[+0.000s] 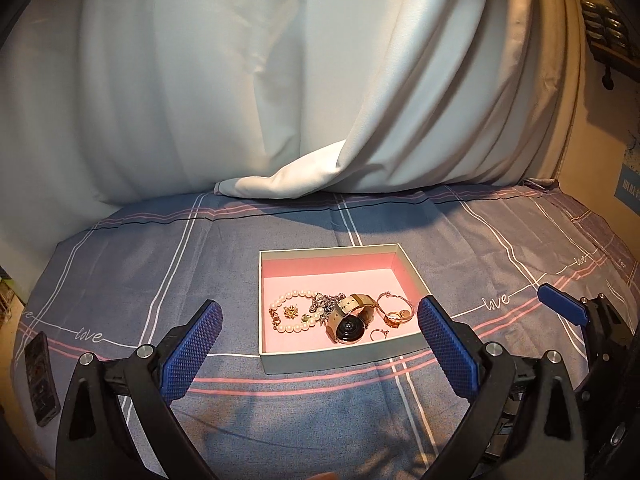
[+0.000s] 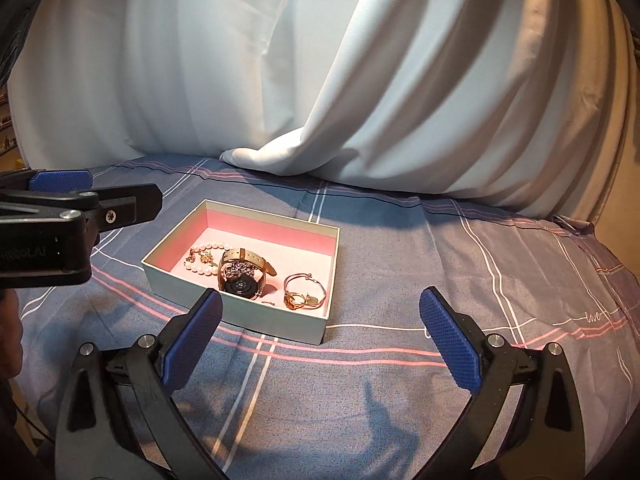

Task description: Organize jewelry

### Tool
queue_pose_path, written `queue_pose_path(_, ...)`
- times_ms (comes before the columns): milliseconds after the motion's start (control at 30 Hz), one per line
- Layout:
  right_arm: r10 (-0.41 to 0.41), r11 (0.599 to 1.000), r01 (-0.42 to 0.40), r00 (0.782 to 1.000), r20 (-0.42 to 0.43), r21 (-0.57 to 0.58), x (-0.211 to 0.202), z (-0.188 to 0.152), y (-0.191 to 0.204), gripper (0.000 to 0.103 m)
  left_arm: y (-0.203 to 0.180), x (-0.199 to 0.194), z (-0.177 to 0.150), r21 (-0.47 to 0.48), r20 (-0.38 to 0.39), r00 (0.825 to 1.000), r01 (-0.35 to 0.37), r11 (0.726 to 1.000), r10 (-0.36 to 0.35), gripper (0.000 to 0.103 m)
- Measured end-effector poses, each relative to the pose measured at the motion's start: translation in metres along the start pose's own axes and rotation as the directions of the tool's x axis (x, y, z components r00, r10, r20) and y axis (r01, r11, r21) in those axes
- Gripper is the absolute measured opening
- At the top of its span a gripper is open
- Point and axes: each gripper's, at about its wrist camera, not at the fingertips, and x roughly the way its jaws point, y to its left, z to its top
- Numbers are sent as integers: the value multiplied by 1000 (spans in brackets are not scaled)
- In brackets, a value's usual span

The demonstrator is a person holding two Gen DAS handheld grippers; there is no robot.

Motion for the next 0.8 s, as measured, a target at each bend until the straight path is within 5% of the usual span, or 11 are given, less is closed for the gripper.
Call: queue_pose_path(800,-14,1000,14,1000,27,6,-12,2,-8,97,13,-19,-9,-38,33,999,-16,999,18,97)
